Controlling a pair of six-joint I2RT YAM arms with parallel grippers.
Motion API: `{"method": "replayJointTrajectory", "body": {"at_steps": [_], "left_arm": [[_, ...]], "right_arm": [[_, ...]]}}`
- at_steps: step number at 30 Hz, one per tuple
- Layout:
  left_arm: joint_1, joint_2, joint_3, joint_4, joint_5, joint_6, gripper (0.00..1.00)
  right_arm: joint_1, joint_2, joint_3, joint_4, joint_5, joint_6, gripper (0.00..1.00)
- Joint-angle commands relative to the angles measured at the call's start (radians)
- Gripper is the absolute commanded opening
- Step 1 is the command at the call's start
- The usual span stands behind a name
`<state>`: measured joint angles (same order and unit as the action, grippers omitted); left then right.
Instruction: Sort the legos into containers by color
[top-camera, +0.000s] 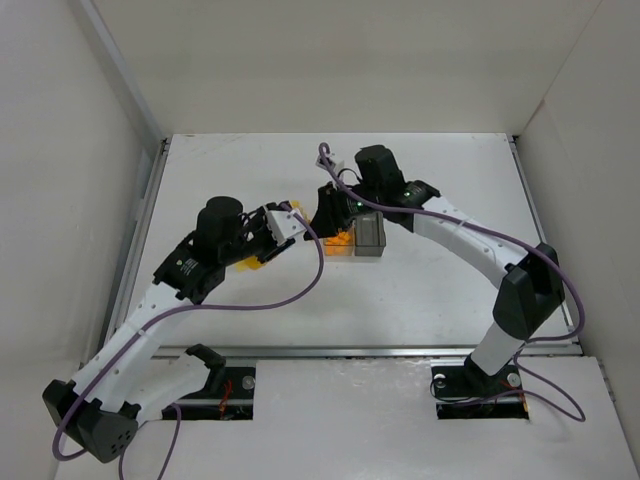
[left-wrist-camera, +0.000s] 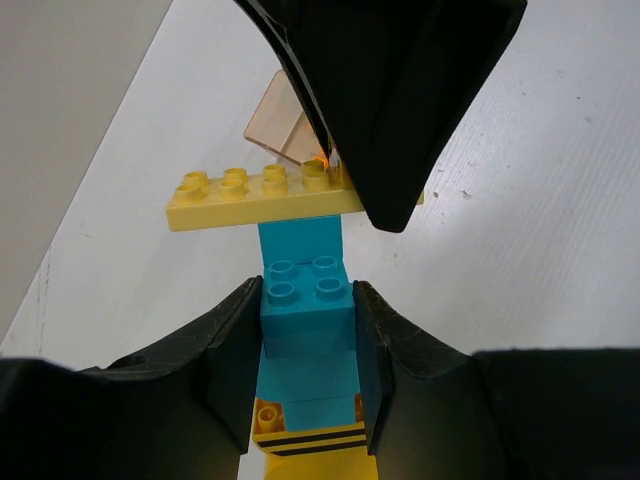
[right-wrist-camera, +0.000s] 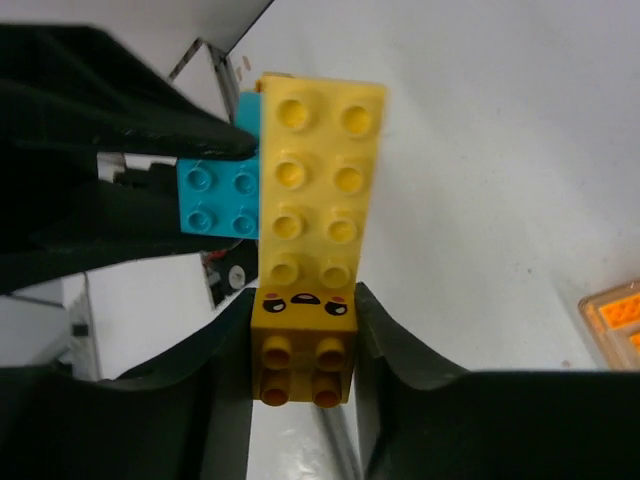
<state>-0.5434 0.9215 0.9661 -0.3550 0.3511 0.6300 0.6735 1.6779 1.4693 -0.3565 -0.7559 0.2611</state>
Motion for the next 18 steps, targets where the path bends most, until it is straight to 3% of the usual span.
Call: {"method": "replayJointTrajectory", "body": {"at_steps": [1,2,4,5,6,7,9,10,15,18], "left_arm": [[-0.006,-0.013,0.011,0.068,0.005,-0.018,0.00],[-0.006,-0.013,0.002,0.068,0.005,-0.018,0.00],[-0.006,-0.013,0.002,0.068,0.005,-0.018,0.20],[-0.006,-0.003,0.012,0.059,0.035,-0.018,0.45],[-0.006,-0.003,0.013,0.045,0.035,-0.018,0.45],[-0.006,-0.003,0.013,0.045,0.048,-0.009,0.75],[-0.006,0.007,0.013,0.019,0.066,0.002,0.95],[-0.006,0.007,0.013,0.019,0.075,0.017,1.00],[-0.006,0.007,0.022,-0.010,-0.036,0.118,1.00],[0.019,0.007,0.013,-0.038,0.032,0.278,1.00]], "right_arm": [[0.008,-0.018,0.040,0.033,0.003,-0.020,0.30],[0.008,-0.018,0.040,0.022,-0.008,-0.020,0.22],[0.008,-0.018,0.040,0.022,-0.008,-0.029,0.07],[0.008,-0.027,0.040,0.022,-0.008,-0.039,0.00],[0.008,-0.027,0.040,0.022,-0.008,-0.039,0.00],[0.008,-0.027,0.040,0.022,-0.008,-0.052,0.00],[0.008,-0.027,0.040,-0.008,0.012,-0.069,0.00],[0.008,-0.027,0.040,-0.024,0.023,-0.082,0.00],[0.066,-0.038,0.083,-0.212,0.168,-0.284,0.00],[0.118,-0.059,0.074,-0.263,0.256,-0.362,0.00]]}}
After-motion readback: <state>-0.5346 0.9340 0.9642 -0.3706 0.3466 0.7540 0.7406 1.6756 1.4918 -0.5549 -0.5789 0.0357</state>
